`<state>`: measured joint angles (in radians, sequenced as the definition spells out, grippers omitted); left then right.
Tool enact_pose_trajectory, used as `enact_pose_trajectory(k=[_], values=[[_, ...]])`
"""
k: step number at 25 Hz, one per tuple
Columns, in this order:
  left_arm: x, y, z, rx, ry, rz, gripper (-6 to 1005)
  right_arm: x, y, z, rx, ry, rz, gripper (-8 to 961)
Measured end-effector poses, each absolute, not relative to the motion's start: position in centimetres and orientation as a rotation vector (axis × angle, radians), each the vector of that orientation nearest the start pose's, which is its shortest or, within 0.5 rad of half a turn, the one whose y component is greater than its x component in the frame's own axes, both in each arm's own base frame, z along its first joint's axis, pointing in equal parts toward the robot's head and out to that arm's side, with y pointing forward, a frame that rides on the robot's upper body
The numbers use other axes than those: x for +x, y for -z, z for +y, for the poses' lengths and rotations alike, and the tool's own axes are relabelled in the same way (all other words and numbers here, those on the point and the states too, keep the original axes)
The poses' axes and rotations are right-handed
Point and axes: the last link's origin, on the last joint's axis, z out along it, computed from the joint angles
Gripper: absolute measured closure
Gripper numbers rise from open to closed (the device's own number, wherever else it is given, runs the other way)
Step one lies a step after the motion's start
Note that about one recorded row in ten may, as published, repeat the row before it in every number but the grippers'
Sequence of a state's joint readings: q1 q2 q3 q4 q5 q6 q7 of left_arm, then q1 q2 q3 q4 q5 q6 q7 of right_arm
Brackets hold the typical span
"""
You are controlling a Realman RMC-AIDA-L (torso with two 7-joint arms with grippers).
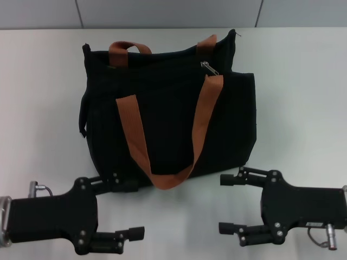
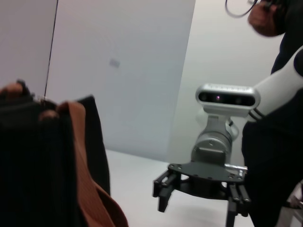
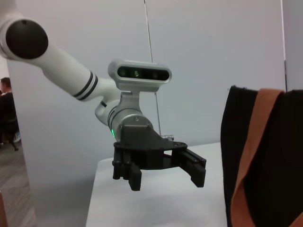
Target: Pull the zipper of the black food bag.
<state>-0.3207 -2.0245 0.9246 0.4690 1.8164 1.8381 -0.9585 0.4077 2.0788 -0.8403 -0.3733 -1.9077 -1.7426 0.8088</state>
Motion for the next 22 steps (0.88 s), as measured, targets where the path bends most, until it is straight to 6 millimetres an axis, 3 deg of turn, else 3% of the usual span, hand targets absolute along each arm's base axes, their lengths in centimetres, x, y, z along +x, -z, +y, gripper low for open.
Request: enact_pose_trajectory(k=[22], values=[[-29.44,1.86,21.77,-2.924,0.986,-0.346,165,27.56,5.68,23.63,-2.893,-0.96,0.174,118]])
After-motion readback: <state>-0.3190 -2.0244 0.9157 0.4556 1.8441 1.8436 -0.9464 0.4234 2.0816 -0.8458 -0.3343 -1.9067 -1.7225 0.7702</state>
